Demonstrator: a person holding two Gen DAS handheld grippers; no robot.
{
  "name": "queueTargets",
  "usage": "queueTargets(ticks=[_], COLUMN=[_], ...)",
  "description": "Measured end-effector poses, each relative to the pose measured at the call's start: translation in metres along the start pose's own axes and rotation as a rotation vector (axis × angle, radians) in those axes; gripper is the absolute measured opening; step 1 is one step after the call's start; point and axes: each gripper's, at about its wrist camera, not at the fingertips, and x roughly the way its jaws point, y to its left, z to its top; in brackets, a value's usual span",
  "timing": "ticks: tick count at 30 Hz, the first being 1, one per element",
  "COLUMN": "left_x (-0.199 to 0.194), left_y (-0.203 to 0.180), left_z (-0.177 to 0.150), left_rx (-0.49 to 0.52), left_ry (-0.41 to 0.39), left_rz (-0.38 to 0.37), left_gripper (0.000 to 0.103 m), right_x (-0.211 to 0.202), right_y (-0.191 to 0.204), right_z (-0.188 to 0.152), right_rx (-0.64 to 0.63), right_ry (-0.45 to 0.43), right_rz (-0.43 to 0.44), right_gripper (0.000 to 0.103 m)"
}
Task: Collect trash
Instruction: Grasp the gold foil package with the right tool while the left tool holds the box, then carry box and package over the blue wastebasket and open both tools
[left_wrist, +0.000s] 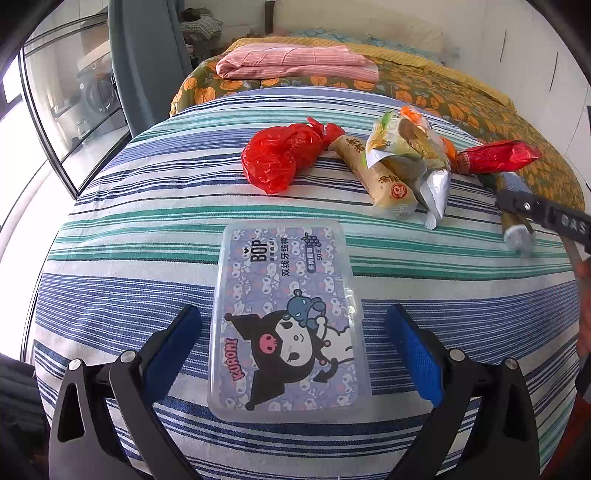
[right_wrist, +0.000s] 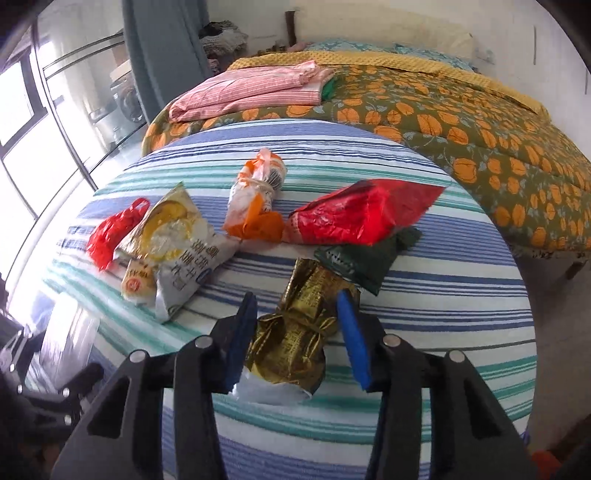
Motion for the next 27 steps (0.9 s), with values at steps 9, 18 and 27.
queueTargets(ticks=[9,18,27], left_x=[-0.011,-0.013,-0.021], left_y=[0.021,0.018,0.0], left_z=[-0.003,0.011,0.005], left_rx=[-0.029,0.028,0.04], left_ry=[-0.037,0.012,0.022], left_rz=[-0.193,-0.109,-0.086], left_gripper=[0.097,0.081,0.063], right_x=[-0.033,-0.007,-0.032], right_y=[-0.011,0.001,-0.012], right_z=[-0.029,-0.018,-0.03], right_rx=[-0.083,-0.054,-0.021], right_ry=[0.083,0.213,0.179], right_rz=[0.128,0.135,0.184], right_gripper=[0.053,0.059,0.031])
